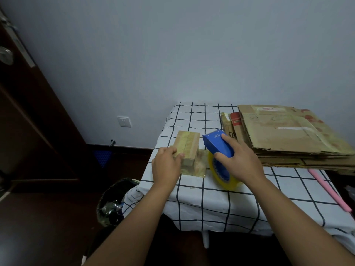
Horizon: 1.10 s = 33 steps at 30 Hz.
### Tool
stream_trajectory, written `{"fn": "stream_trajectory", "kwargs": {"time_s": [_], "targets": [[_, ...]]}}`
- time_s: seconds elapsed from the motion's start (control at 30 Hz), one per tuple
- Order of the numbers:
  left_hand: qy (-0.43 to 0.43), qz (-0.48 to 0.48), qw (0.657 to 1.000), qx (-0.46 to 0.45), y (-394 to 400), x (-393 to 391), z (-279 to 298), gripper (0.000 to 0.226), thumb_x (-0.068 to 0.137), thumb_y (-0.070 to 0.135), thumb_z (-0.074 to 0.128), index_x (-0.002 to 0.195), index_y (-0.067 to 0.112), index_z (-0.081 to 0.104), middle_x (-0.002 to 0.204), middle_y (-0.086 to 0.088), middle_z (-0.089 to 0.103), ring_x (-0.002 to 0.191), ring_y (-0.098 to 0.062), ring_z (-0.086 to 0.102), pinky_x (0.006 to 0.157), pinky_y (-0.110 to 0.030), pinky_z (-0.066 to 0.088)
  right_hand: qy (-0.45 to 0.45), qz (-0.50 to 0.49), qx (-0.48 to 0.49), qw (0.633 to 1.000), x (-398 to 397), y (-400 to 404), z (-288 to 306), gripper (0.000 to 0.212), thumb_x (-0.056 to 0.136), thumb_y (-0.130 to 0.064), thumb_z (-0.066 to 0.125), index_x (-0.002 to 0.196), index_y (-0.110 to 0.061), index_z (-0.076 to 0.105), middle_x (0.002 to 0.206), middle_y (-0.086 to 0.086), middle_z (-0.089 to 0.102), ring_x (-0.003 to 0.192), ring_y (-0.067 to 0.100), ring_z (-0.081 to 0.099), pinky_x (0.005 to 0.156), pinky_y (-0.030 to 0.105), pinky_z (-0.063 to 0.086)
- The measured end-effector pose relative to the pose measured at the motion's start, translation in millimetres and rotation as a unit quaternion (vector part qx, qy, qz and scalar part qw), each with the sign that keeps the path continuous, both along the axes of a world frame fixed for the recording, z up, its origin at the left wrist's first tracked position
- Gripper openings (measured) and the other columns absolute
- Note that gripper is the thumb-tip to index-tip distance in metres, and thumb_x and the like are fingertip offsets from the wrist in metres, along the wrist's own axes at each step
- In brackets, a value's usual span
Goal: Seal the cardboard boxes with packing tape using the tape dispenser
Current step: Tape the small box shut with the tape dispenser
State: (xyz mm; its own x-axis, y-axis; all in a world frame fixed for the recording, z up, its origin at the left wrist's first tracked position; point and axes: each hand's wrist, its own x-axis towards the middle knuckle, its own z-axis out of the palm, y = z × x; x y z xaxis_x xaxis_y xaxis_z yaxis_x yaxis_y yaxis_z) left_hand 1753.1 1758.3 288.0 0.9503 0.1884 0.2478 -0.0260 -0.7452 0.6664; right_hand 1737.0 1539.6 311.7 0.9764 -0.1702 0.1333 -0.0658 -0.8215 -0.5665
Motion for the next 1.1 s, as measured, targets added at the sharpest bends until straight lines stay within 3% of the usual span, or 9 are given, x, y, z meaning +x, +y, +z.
{"fn": "stream_trajectory", "kwargs": {"time_s": [0.13, 0.23, 0.37, 0.47, 0.57, 0.67, 0.87, 1.0, 1.1], "targets": [[-0.05, 0.048, 0.987, 0.143, -4.3, -6.1, -1.4, 0.03, 0.094, 0.044, 0.058, 0.11, 0.023, 0.073, 0.133, 0.002, 0.054, 0.127, -0.022, 0.036, 0.103, -0.042, 0.024, 0.002, -0.001, -0.001, 1.0, 0.2, -0.1, -1.5, 0.068, 0.086, -0.059, 0.055, 0.149, -0.049, 0.031, 0.125, -0.005, 0.049, 0.096, 0.014, 0.046, 0.072, 0.034, 0.041], [-0.052, 0.049, 0.983, 0.168, -5.8, -8.0, -4.7, 0.03, 0.096, 0.045, 0.052, 0.108, 0.027, 0.073, 0.121, 0.004, 0.062, 0.119, -0.021, 0.042, 0.097, -0.039, 0.026, 0.002, -0.003, -0.003, 1.0, -0.2, -0.8, -2.3, 0.068, 0.086, -0.06, 0.055, 0.149, -0.049, 0.03, 0.126, -0.005, 0.048, 0.096, 0.013, 0.045, 0.073, 0.034, 0.041], [-0.046, 0.048, 0.994, 0.091, -9.0, -9.8, -6.7, 0.026, 0.098, 0.042, 0.05, 0.089, 0.025, 0.067, 0.098, 0.001, 0.068, 0.101, -0.024, 0.058, 0.089, -0.037, 0.033, -0.001, -0.004, -0.002, 1.0, -0.8, -0.9, -3.1, 0.068, 0.086, -0.06, 0.055, 0.149, -0.049, 0.03, 0.124, -0.005, 0.049, 0.095, 0.014, 0.046, 0.072, 0.034, 0.041], [-0.061, 0.064, 0.996, 0.019, -13.3, -13.2, -8.3, 0.028, 0.099, 0.037, 0.053, 0.099, 0.015, 0.071, 0.093, -0.003, 0.071, 0.09, -0.025, 0.062, 0.083, -0.031, 0.027, 0.0, -0.003, -0.001, 1.0, -0.6, -0.2, -3.0, 0.069, 0.086, -0.06, 0.055, 0.149, -0.049, 0.03, 0.124, -0.005, 0.048, 0.095, 0.014, 0.046, 0.071, 0.034, 0.04], [-0.064, 0.059, 0.996, 0.034, -15.2, -17.1, -6.3, 0.029, 0.101, 0.035, 0.047, 0.1, 0.017, 0.07, 0.087, 0.001, 0.07, 0.084, -0.021, 0.061, 0.089, -0.03, 0.032, 0.003, -0.004, -0.001, 1.0, -1.2, -0.5, -2.2, 0.069, 0.086, -0.06, 0.055, 0.149, -0.05, 0.029, 0.123, -0.005, 0.048, 0.095, 0.014, 0.046, 0.072, 0.035, 0.04], [-0.047, 0.015, 0.998, 0.041, -7.2, -16.4, -9.7, 0.034, 0.102, 0.029, 0.039, 0.12, 0.022, 0.067, 0.109, 0.004, 0.068, 0.102, -0.017, 0.06, 0.101, -0.04, 0.038, 0.003, -0.002, 0.002, 1.0, -1.9, -1.6, -2.2, 0.069, 0.086, -0.06, 0.055, 0.149, -0.05, 0.029, 0.123, -0.005, 0.048, 0.096, 0.014, 0.047, 0.074, 0.036, 0.043], [0.106, -0.129, 0.959, -0.228, 37.7, 4.5, 0.9, 0.042, 0.098, 0.01, 0.037, 0.12, 0.03, 0.068, 0.124, 0.01, 0.06, 0.121, -0.009, 0.053, 0.101, -0.022, 0.04, 0.001, -0.002, 0.003, 1.0, -1.5, -2.1, -2.2, 0.069, 0.086, -0.06, 0.056, 0.149, -0.049, 0.03, 0.127, -0.004, 0.049, 0.097, 0.015, 0.047, 0.076, 0.037, 0.044], [0.165, -0.192, 0.939, -0.233, 58.5, 15.3, 9.6, 0.039, 0.095, 0.016, 0.047, 0.107, 0.043, 0.071, 0.114, 0.024, 0.059, 0.11, 0.006, 0.053, 0.099, -0.021, 0.042, -0.002, 0.0, 0.003, 1.0, -0.9, -1.7, -1.6, 0.069, 0.086, -0.059, 0.056, 0.149, -0.048, 0.032, 0.129, -0.004, 0.051, 0.098, 0.014, 0.047, 0.074, 0.036, 0.043], [0.141, -0.196, 0.956, -0.166, 61.6, 21.8, 10.5, 0.027, 0.099, 0.03, 0.051, 0.106, 0.049, 0.068, 0.108, 0.011, 0.05, 0.101, 0.003, 0.05, 0.082, -0.011, 0.034, -0.003, 0.001, 0.004, 1.0, 0.0, -1.0, -1.4, 0.069, 0.085, -0.059, 0.057, 0.149, -0.048, 0.032, 0.131, -0.006, 0.051, 0.1, 0.013, 0.047, 0.076, 0.037, 0.045]]}}
